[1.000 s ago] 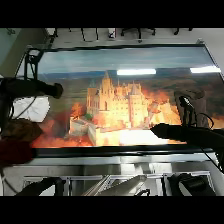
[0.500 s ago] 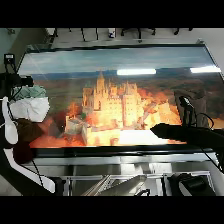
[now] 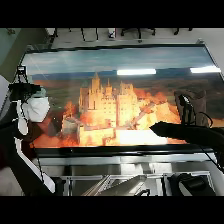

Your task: Fold the shirts.

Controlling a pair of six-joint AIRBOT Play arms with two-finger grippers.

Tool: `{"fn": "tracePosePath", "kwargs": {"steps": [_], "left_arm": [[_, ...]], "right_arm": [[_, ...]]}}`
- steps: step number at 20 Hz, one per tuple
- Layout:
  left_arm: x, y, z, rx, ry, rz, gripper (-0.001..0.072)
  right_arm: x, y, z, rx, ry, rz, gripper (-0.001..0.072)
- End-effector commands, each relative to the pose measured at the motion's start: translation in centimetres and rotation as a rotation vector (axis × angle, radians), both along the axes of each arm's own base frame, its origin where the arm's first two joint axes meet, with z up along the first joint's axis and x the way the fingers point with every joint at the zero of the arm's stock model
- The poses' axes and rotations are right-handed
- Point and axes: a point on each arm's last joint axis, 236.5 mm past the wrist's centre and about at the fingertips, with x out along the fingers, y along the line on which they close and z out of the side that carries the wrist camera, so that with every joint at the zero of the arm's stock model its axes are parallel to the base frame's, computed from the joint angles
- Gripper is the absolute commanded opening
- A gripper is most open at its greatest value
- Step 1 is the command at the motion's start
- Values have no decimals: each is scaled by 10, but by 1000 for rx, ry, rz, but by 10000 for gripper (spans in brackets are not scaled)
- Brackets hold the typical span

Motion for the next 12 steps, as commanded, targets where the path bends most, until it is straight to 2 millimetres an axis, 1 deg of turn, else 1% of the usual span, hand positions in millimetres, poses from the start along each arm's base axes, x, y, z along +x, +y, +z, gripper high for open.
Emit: {"fn": "tracePosePath", "kwargs": {"steps": [1, 2, 3, 4, 5, 6, 7, 8, 9, 10, 11, 12], "left_arm": [[0, -5, 12, -28, 5, 30, 20], [2, -9, 29, -25, -18, 26, 20], [6, -21, 48, -33, -48, 13, 20], [11, -36, 74, -58, -95, 1, 21], [17, -56, 106, -95, -153, -17, 21], [22, -81, 143, -132, -217, -46, 21], [23, -108, 180, -161, -275, -85, 21], [19, -142, 221, -186, -323, -143, 20], [9, -177, 255, -213, -349, -205, 20], [-5, -215, 285, -246, -361, -274, 21], [-24, -253, 311, -272, -357, -340, 21], [-44, -285, 327, -287, -336, -398, 21]], "right_arm": [[1, 0, -2, -1, 6, 0, 24], [1, 0, -2, -1, 7, 0, 24], [1, 0, -2, -2, 8, 0, 24], [1, 0, -2, -1, 8, 0, 24], [1, 0, -2, -2, 8, 0, 24], [1, 0, -2, -1, 8, 0, 24], [1, 0, -2, -1, 8, 0, 24], [1, 0, -2, -1, 8, 0, 24], [1, 0, -2, -1, 8, 0, 24], [1, 0, -2, -1, 8, 0, 24], [1, 0, -2, -1, 8, 0, 24], [1, 0, -2, -1, 8, 0, 24]]}}
